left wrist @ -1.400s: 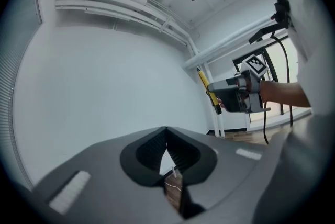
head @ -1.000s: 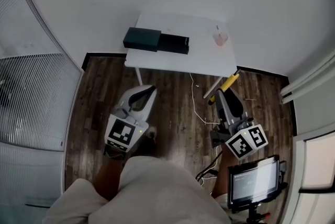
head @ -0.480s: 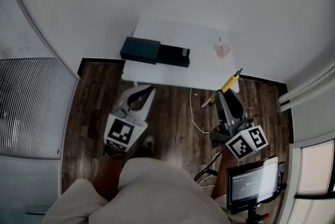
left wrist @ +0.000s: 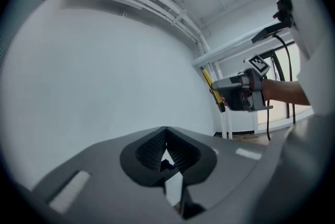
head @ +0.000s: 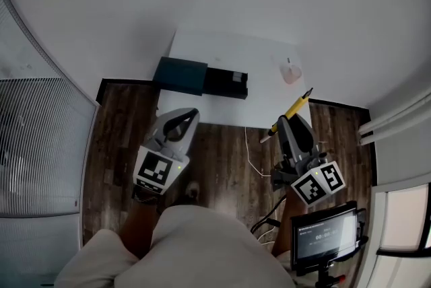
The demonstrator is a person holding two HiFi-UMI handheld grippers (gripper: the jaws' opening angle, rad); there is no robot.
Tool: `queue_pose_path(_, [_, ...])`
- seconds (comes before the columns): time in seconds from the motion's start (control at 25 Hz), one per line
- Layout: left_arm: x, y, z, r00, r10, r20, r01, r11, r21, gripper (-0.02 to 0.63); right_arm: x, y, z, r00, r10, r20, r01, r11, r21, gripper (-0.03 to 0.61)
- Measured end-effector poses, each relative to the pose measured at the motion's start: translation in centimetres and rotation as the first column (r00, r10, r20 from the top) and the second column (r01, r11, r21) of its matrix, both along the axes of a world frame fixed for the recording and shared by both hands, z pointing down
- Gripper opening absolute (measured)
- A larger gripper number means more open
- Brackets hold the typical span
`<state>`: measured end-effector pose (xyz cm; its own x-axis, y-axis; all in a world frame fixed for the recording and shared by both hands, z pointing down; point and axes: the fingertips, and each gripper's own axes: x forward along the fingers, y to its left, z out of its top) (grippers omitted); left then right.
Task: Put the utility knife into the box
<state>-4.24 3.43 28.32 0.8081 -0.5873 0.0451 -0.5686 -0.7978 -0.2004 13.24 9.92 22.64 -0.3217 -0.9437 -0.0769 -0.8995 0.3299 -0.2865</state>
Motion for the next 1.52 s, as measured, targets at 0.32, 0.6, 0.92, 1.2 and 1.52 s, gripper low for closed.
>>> queue_pose_path(0.32, [-0.2, -2.7, 0.9, 1.000, 0.016, 0.014, -0.016, 1.000, -0.019, -0.002, -0.6, -3.0, 0.6, 1.000, -0.001, -0.005, 0.001, 1.000, -0.011, 0.117])
queue_pose_path(0.6, [-2.5, -3.5, 1.3, 1.000, 0.020, 0.016, -0.020, 1.000, -0.010, -0.002, -2.4, -3.7, 0.7, 1.000, -0.007, -0.008, 0.007, 1.000, 0.005, 0.117])
queue_pose_path(0.92, [-2.6, -5.9, 2.1, 0.999, 0.030, 0.027, -0.029, 0.999, -0.024, -0.002, -2.4, -5.9, 1.5, 1.000, -0.012, 0.026, 0.012, 1.000, -0.006, 0.117])
queue_pose_path(1.2, [-1.5, -6.7, 1.4, 0.999, 0.018, 0.031, -0.018, 1.000, -0.020, -0.002, -1.3, -6.9, 0.9, 1.000, -0.028, 0.001, 0.028, 1.000, -0.008, 0.117])
queue_pose_path(1.52, [1.3, -12.2, 2.9, 0.999, -0.007, 0.043, 0.010, 0.998, -0.060, -0.002, 1.1, -13.1, 2.8, 0.996, -0.089, -0.005, 0.088, 0.994, -0.059, 0.117])
